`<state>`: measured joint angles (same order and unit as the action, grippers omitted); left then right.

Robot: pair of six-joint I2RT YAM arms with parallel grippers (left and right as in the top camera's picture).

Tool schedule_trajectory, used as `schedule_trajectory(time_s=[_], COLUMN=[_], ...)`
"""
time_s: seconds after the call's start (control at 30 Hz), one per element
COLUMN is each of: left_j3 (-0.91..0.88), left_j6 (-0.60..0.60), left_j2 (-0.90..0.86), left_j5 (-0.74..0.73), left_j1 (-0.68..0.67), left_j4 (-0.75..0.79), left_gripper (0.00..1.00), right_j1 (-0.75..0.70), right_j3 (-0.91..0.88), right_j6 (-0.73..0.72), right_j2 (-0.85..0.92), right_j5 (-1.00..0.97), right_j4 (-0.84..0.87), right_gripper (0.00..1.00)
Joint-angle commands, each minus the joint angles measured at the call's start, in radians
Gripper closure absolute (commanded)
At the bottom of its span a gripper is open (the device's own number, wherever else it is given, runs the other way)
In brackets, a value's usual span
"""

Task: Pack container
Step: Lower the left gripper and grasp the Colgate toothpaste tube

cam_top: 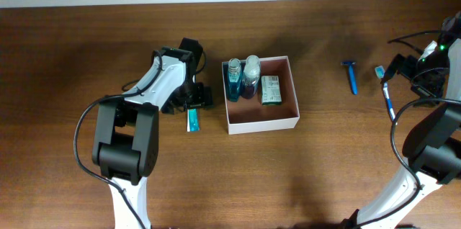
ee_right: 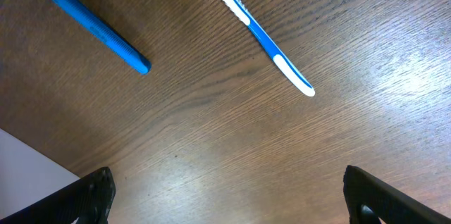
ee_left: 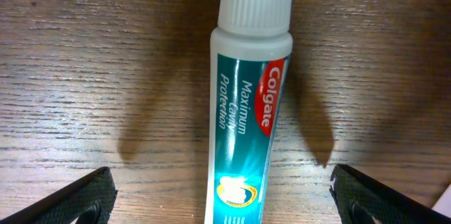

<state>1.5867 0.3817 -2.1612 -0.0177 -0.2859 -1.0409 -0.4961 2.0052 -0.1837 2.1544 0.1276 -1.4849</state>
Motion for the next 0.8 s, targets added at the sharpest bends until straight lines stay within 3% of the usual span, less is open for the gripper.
schedule_trajectory(time_s=[0.0,0.6,0.67,0.7,0.77], left_j3=[-0.029,-0.048,-0.048,-0.048,-0.048], left_j6=[-0.009,-0.009,-0.009,-0.009,-0.009], left_j2=[0.030,0.030,0.030,0.030,0.030], left_j5=[0.014,0.014,0.014,0.014,0.014], left_j1=[-0.002,-0.002,-0.002,-0.002,-0.002], left_j4=[0.010,0.058,0.066,0.069,0.070], left_gripper=[0.01,0.01,0.11,0.24,0.30], right_j1=[-0.003,-0.003,-0.003,-0.003,-0.003], right_j3=[-0.005,-0.005,-0.005,-0.005,-0.005], right_j6=[-0.005,-0.005,-0.005,-0.005,-0.005], right_j2=[-0.001,-0.001,-0.001,-0.001,-0.001], right_j5=[-0.009,-0.009,-0.009,-0.008,-0.009], right_j4=[0.001,0.001,0.001,0.001,0.001], right_gripper=[0.01,0.01,0.01,0.02,0.01])
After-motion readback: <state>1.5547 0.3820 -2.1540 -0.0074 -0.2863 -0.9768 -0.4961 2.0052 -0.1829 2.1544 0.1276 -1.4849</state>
